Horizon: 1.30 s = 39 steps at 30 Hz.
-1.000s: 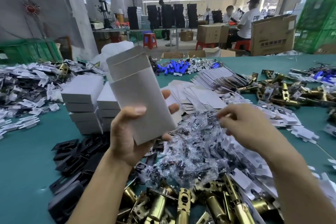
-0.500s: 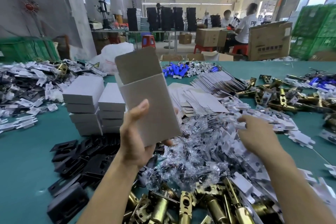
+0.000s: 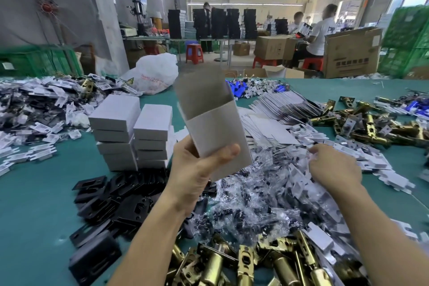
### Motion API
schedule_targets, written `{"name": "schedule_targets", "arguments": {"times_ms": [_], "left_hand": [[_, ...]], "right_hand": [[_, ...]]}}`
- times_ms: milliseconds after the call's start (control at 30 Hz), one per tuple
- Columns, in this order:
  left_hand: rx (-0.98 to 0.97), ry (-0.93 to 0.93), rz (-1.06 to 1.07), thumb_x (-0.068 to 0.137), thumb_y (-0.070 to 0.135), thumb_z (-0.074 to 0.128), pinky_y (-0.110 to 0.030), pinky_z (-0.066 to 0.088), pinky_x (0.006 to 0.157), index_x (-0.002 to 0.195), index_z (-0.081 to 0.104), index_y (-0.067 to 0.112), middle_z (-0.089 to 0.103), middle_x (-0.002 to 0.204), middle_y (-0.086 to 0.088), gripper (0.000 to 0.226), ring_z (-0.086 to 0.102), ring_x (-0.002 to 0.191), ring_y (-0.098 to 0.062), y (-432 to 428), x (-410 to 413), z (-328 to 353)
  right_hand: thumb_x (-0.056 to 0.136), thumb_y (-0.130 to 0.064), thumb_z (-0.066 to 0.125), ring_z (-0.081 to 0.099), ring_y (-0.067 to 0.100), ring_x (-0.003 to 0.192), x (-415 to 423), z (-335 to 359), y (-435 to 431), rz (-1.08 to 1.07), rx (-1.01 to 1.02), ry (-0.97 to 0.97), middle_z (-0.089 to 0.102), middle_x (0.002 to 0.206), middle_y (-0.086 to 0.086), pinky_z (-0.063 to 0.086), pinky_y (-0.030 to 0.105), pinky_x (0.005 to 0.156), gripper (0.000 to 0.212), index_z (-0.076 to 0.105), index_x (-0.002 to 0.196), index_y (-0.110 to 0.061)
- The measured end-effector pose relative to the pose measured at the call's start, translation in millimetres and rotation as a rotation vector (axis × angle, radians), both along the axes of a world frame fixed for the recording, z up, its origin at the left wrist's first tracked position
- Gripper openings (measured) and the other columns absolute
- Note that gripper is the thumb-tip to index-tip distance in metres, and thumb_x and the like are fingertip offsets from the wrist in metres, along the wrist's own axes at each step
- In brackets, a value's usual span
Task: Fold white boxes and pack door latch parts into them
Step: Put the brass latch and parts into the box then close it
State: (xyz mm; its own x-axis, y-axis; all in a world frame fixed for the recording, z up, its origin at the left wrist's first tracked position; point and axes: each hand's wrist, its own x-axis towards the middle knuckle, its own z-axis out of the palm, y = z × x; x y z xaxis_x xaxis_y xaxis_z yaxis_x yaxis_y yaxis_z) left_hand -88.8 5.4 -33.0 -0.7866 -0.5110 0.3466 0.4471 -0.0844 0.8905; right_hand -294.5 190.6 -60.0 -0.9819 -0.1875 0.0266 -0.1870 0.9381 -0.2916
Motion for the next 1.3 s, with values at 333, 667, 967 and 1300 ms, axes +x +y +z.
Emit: {"name": "schedule_targets", "arguments": {"times_ms": [333,667,967,1300], "left_hand": [[-0.039,-0.101,0.005,0.06,0.016,0.086,-0.025,0.059,0.075,0.084,0.082,0.03,0.079,0.093,-0.003,0.029,0.075,0.089,-0.015,4.3,-3.5,-3.0],[-0.101,-0.301,0.074,0.057,0.028,0.087,-0.036,0.058,0.083,0.085,0.08,0.036,0.079,0.093,0.001,0.029,0.074,0.09,-0.016,1.7,-3.9,-7.1],[-0.129,-0.339,0.131,0.068,0.018,0.092,-0.022,0.056,0.064,0.083,0.078,0.025,0.078,0.085,0.001,0.021,0.073,0.079,-0.012,2.0,-6.2,-11.1],[-0.2,-0.359,0.231,0.077,0.021,0.087,-0.026,0.056,0.068,0.089,0.075,0.03,0.077,0.084,0.007,0.019,0.071,0.083,-0.014,2.3,-11.1,-15.8]], "right_hand": [[0.098,-0.011,0.053,0.061,0.025,0.089,7.2,19.5,-5.2,0.1,-0.454,0.32,0.067,0.109,0.01,0.055,0.045,0.082,0.025,0.068,0.115,-0.021],[0.081,-0.014,0.078,0.068,0.006,0.068,101.7,103.3,-52.9,0.682,-1.071,0.414,0.07,0.077,-0.007,0.053,0.016,0.061,0.013,0.069,0.089,-0.019],[0.091,-0.02,0.066,0.063,0.017,0.076,104.8,97.3,-74.9,0.66,-0.667,0.562,0.075,0.085,-0.003,0.05,0.035,0.08,0.012,0.077,0.088,-0.02],[0.089,-0.015,0.061,0.061,0.023,0.094,106.5,103.5,-77.9,0.631,-0.454,0.484,0.073,0.092,0.001,0.048,0.036,0.086,0.017,0.077,0.092,-0.021]]}}
